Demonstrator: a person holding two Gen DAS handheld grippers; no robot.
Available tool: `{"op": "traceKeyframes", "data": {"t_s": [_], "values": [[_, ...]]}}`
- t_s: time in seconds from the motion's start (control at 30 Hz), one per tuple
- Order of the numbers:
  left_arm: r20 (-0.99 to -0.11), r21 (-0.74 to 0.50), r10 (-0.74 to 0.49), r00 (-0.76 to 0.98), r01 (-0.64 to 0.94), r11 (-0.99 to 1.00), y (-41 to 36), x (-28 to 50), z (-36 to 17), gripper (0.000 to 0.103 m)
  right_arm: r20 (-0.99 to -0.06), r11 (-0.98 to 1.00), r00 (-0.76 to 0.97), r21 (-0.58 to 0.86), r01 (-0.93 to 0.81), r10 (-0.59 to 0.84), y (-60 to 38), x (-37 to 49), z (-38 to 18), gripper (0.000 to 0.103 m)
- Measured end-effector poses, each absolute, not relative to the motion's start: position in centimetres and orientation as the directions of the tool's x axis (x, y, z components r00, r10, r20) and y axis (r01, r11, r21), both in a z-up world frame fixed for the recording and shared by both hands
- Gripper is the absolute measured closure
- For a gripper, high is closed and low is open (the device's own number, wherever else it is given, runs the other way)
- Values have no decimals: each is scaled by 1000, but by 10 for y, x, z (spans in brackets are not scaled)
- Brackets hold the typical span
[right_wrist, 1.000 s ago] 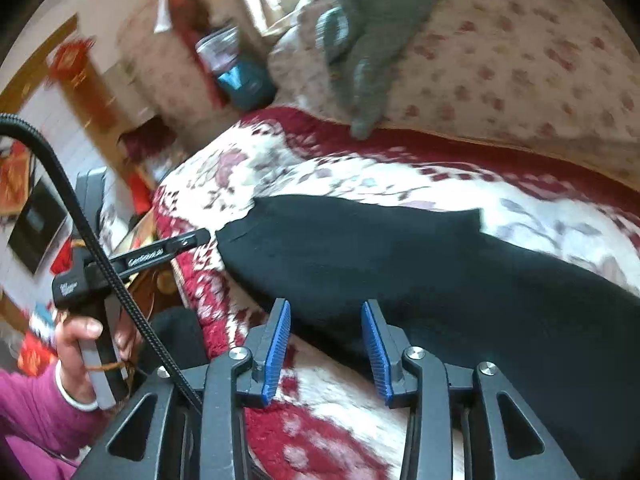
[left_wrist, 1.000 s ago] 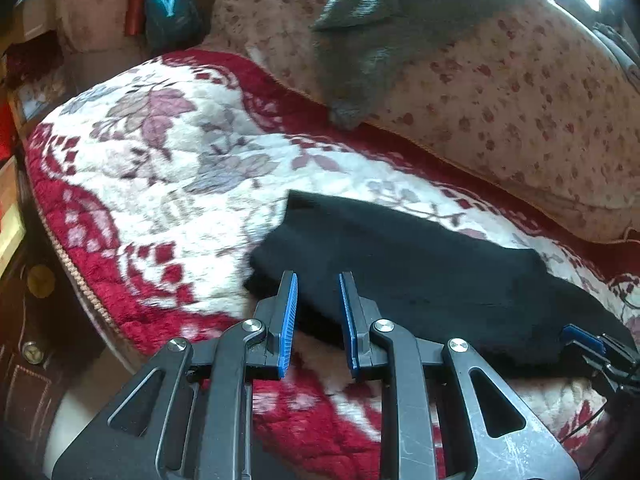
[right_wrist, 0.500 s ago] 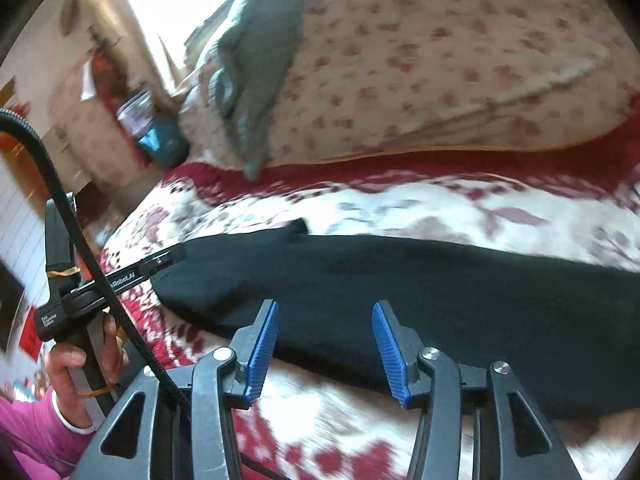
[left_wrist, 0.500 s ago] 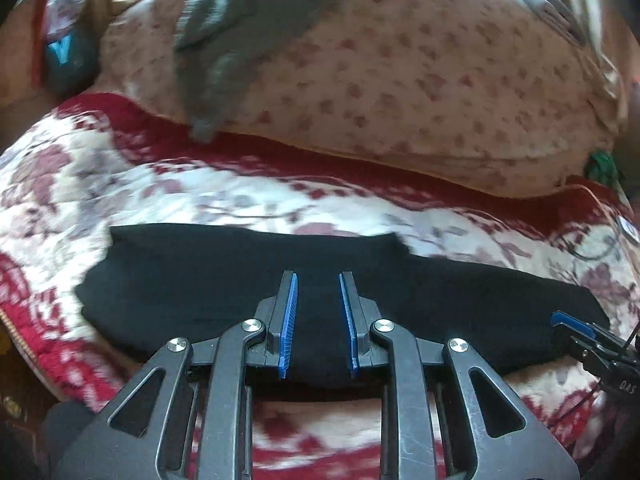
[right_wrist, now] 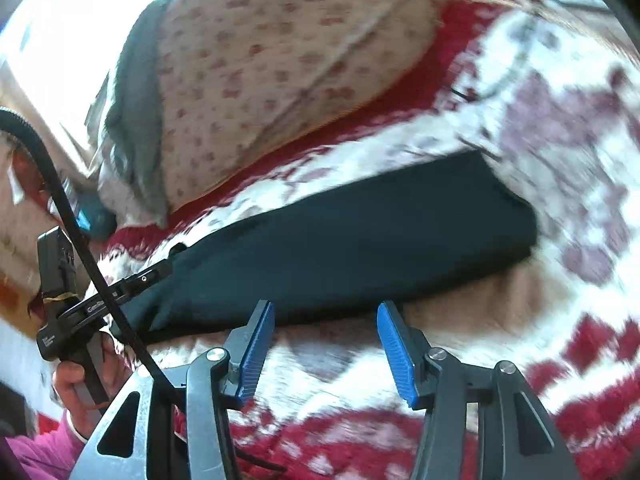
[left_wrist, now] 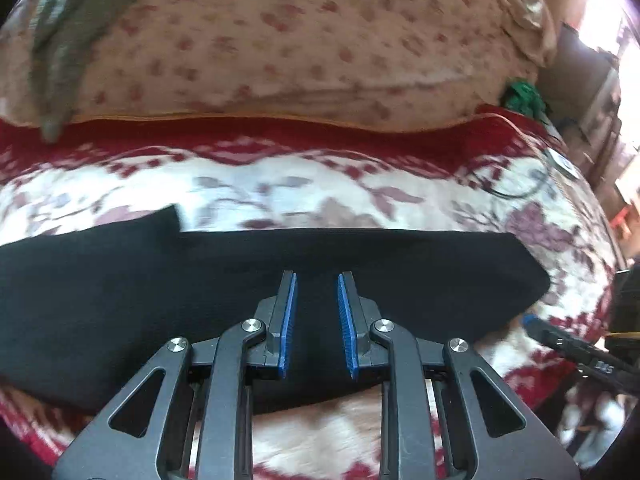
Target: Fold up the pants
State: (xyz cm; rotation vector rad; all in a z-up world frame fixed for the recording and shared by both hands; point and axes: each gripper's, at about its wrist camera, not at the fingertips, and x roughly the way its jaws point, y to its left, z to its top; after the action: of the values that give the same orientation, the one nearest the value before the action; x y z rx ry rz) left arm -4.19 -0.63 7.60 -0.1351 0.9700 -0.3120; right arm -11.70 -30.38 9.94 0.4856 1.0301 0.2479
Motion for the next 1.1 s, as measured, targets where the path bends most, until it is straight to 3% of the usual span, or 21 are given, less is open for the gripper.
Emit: {"op": "traceKeyframes", "data": {"t_s": [0.03, 0.1, 0.13, 0.17, 0.43, 0.8, 1.1], "values": [[-787, -255, -334, 519, 219, 942, -13, -39, 76, 84, -761, 861, 496, 506, 51, 418, -311, -118, 96, 48], [-786, -264, -373, 493, 279, 923, -30, -30, 76, 72, -761, 848, 497, 522, 88, 417, -319, -119, 90, 45], [-783, -276, -396, 480, 301, 913, -37, -26, 76, 57, -758, 838, 500, 535, 109, 419, -324, -119, 87, 43], [-776, -298, -427, 464, 327, 897, -44, -22, 77, 51, -756, 825, 501, 549, 134, 421, -330, -118, 83, 43], [-795, -298, -494, 351, 483, 823, -111, 17, 71, 51, -684, 706, 582, 664, 247, 440, -365, -103, 65, 43], [-824, -282, -550, 134, 745, 604, -175, 42, 58, 51, -620, 653, 617, 726, 216, 485, -374, -103, 62, 43], [-867, -229, -495, 56, 837, 497, -205, 53, 37, 51, -606, 637, 625, 740, 216, 493, -375, -103, 56, 43]]}}
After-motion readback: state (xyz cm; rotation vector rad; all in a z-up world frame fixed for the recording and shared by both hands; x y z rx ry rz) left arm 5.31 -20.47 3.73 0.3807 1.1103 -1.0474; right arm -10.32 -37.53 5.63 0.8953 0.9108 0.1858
